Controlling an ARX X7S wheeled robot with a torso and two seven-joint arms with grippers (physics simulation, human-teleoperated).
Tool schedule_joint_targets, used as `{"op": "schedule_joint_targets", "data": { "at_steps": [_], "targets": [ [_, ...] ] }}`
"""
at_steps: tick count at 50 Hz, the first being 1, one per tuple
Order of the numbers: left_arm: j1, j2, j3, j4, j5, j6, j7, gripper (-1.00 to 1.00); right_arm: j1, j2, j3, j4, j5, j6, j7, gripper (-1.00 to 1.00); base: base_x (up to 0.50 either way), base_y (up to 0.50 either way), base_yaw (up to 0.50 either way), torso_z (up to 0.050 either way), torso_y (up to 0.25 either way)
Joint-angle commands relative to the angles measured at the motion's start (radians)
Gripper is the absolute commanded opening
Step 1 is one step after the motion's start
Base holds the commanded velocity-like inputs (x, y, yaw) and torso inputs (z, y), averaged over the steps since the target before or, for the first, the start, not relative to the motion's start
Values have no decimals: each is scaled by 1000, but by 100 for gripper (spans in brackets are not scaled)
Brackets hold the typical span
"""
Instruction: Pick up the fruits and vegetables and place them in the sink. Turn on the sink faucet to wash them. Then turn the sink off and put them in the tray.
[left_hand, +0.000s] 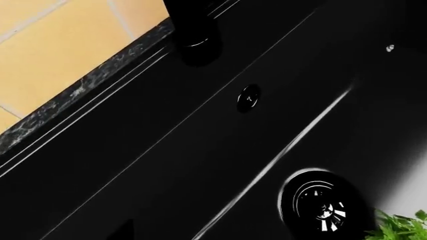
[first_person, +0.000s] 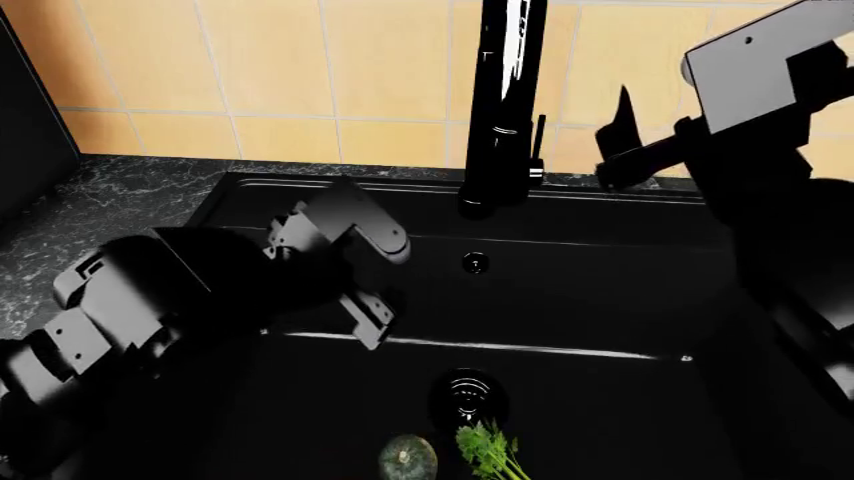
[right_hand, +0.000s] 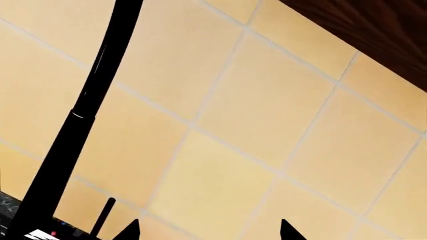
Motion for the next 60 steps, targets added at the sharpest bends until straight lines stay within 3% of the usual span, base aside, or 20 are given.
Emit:
{"op": "schedule_joint_targets", "data": {
  "at_steps": [1,5,15,22,42,60],
  "targets": [
    [2,-13,-26,14,-12,-7,-40,100,8,-29,2,40,-11,-29,8,100,0,0,0,0,0],
    [2,-24,-26,60,-24,-21,-48,100,3,-45,0,42,-10,-32,16,100,0,0,0,0,0],
    [-49,-23,-17,15,-35,-14,57,100,140,-153,-80,413,-108,-224,-81,100,0,0,0,0,0],
    [-65,-24,-14,0,-36,-10,87,100,185,-201,-85,537,-113,-276,-115,100,0,0,0,0,0],
    [-69,-26,-3,1,-26,-1,96,100,268,-297,-79,862,-102,-466,-248,100,0,0,0,0,0],
    [-63,-29,0,-2,-24,10,99,100,270,-348,-103,975,-82,-526,-357,100,0,0,0,0,0]
  ]
}}
